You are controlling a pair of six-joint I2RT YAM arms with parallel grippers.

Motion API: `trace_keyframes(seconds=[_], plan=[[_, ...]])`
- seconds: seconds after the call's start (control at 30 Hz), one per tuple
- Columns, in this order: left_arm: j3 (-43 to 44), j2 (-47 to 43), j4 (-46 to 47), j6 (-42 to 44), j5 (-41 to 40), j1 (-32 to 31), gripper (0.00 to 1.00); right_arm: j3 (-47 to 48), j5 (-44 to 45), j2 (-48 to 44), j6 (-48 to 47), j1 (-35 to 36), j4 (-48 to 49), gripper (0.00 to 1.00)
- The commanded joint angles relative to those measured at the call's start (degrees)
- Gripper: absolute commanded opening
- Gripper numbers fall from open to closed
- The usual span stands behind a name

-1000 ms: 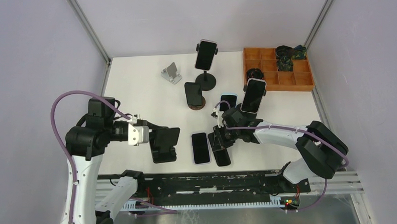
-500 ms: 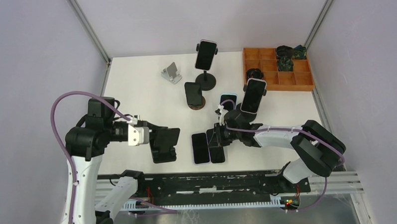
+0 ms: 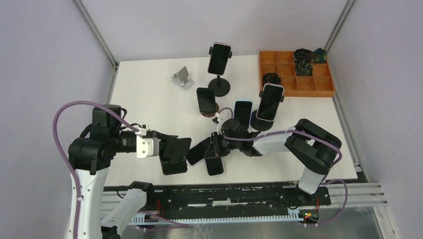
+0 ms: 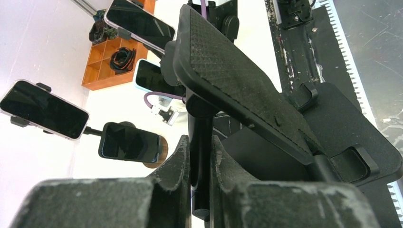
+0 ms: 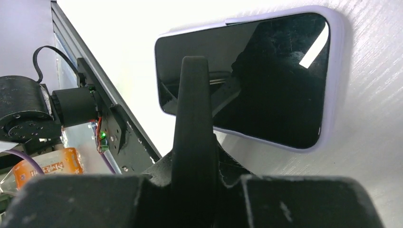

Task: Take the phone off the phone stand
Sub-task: Move the phone to the center of the board.

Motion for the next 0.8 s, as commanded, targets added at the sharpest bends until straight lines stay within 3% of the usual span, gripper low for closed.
trace_keyframes(seconds=[0.0, 0.27, 0.77], plan=[[0.5, -0.5, -0.2, 2.2, 1.3, -0.1, 0.02, 0.1, 0.2, -4.7, 0.2, -1.1, 2.1, 0.00], [-0.2, -1.1, -0.1, 3.1, 1.1, -0.1, 0.02, -11.3, 4.3, -16.6, 2.2, -3.2, 0.3, 0.00], [-0.5, -1.0, -0.2, 5.0, 1.2, -0.1, 0.02, -14.0, 2.5, -15.5, 12.5, -0.2, -0.3, 0.00]])
